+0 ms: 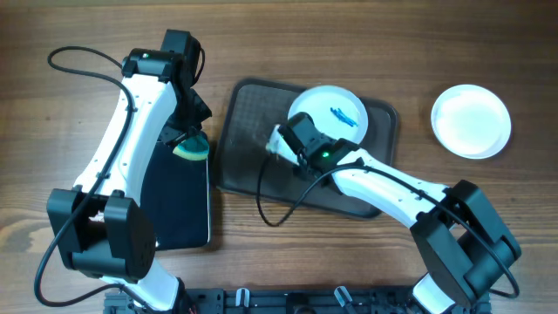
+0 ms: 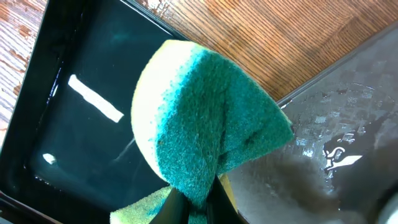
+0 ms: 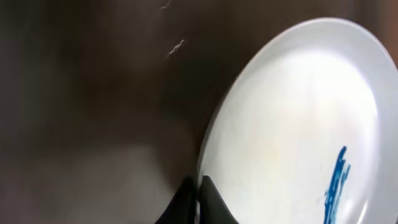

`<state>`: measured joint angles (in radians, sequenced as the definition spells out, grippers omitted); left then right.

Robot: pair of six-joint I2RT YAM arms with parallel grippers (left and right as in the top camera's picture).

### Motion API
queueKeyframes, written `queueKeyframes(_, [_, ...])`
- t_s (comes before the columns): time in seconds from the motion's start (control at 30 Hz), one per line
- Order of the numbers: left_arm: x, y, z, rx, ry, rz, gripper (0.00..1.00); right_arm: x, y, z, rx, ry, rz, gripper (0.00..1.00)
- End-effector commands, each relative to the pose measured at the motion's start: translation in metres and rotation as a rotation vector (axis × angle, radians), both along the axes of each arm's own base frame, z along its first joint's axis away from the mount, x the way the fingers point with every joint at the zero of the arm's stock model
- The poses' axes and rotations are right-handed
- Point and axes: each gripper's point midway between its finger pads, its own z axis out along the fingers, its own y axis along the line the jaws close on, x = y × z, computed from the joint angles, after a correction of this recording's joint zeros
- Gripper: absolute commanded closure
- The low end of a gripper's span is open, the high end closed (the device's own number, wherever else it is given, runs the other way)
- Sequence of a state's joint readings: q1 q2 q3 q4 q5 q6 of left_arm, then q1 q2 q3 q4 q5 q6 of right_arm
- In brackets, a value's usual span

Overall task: Clean dirty plates on tray and stack at the side
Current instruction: 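Move the right gripper to the last blue-marked plate on the tray, then grip the plate rim with the right gripper and tilt it up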

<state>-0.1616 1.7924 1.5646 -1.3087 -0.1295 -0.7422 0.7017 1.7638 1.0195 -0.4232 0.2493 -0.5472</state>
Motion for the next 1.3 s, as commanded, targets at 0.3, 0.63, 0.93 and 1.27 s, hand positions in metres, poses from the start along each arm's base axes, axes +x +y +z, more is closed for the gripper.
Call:
queueKeyframes(0.3, [0.004, 0.002, 0.007, -0.003, -0.024, -0.047, 0.96, -0.075, -0.058, -0.066, -0.054, 0.337, 0.028, 0.96])
queueKeyframes(0.63, [0.005, 0.002, 0.007, -0.003, -0.028, -0.050, 0.96, -0.027, -0.040, -0.048, 0.072, 0.171, -0.166, 0.00])
queueKeyframes(0.93, [0.005, 0.002, 0.007, -0.003, -0.027, -0.050, 0.96, 0.050, -0.005, 0.064, 0.446, -0.090, -0.544, 0.00])
queueKeyframes(1.27, [0.006, 0.001, 0.007, -0.003, -0.028, -0.054, 0.96, -0.018, 0.098, 0.135, 1.144, 0.707, -0.844, 0.00])
